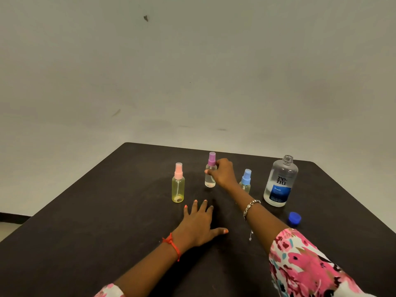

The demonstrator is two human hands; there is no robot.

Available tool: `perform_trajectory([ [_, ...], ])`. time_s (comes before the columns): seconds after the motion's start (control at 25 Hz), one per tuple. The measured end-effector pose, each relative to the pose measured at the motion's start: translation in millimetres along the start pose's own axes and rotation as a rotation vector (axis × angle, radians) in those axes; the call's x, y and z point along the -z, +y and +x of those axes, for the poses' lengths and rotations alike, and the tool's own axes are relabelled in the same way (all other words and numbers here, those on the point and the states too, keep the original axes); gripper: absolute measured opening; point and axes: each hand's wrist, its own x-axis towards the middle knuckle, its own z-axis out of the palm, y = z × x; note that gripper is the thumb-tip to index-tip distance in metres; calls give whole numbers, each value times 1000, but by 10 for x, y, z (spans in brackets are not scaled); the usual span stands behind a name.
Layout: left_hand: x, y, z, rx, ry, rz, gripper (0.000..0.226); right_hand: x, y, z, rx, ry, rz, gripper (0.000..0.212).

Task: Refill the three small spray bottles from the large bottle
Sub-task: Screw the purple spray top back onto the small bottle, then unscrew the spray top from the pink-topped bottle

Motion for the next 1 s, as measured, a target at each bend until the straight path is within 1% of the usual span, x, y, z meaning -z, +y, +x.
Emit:
perform_trajectory([
  [0.24,-16,6,-9,-11,5,-10,85,-89,69,66,-46,-2,9,34],
  [0.36,-21,3,-8,-15,5,-17,85,-86,52,72,-75,-29,11,36],
  [0.44,-35,-1,-17,-17,10,-19,84,-79,2,20,-76,-36,15,45],
  [0.48,-41,0,-26,-18,18,-19,84,-76,-41,-32,-55,7,3,52],
  [0.52,-51,-3,-31,-19,29,-19,84,-81,-96,-92,-8,98,-18,56],
  [0.56,-62,-4,-39,-22,38,-17,83,-84,-167,-168,67,210,-43,55],
  [0.6,-74,-8,-47,-24,44,-14,83,-91,-252,-246,159,298,-40,48],
  [0.64,-87,-20,-55,-28,49,-10,82,-110,-344,-325,237,310,2,40],
  [0.68,-98,-35,-55,-34,55,-12,81,-142,-433,-389,282,247,71,35],
  [0.72,-102,-50,-59,-45,59,-17,81,-184,-519,-452,285,137,143,34],
  [0.8,-89,-88,-99,-75,74,-26,78,-290,-658,-534,200,-83,262,46],
  [0.88,-65,-146,-142,-120,87,-61,75,-387,-729,-563,96,-226,263,59],
  [0.92,-58,-189,-156,-152,100,-114,72,-428,-729,-567,71,-263,205,59],
  [1.0,-37,-282,-208,-218,156,-300,63,-473,-695,-569,69,-243,94,46],
])
